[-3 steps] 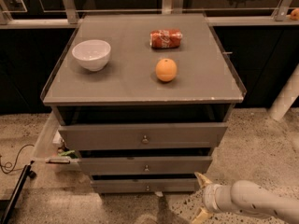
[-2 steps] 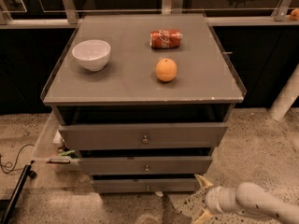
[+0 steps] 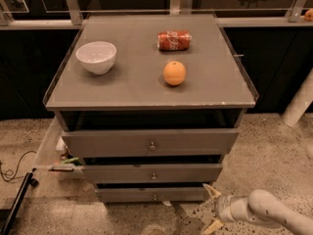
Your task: Open bottom drawer
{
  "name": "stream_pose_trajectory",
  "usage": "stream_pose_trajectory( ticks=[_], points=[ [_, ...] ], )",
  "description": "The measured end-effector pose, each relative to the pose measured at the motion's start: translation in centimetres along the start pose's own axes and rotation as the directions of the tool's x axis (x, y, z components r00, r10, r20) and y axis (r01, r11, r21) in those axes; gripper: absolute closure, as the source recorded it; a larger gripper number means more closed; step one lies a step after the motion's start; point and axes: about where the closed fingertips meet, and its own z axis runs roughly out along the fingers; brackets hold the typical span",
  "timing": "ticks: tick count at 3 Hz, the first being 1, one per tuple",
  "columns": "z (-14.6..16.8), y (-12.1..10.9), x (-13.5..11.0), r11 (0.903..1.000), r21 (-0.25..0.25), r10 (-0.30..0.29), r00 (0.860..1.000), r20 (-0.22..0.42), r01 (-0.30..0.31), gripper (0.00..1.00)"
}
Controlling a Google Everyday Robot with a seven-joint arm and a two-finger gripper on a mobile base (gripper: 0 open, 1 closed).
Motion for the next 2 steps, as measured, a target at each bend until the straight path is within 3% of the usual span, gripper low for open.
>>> stream_pose_trajectory(
  ticks=[2],
  points=[
    [4.8,-0.2,1.8,0.9967,-0.002,-0.081,0.996,-0.048,0.081,0.00]
  ],
)
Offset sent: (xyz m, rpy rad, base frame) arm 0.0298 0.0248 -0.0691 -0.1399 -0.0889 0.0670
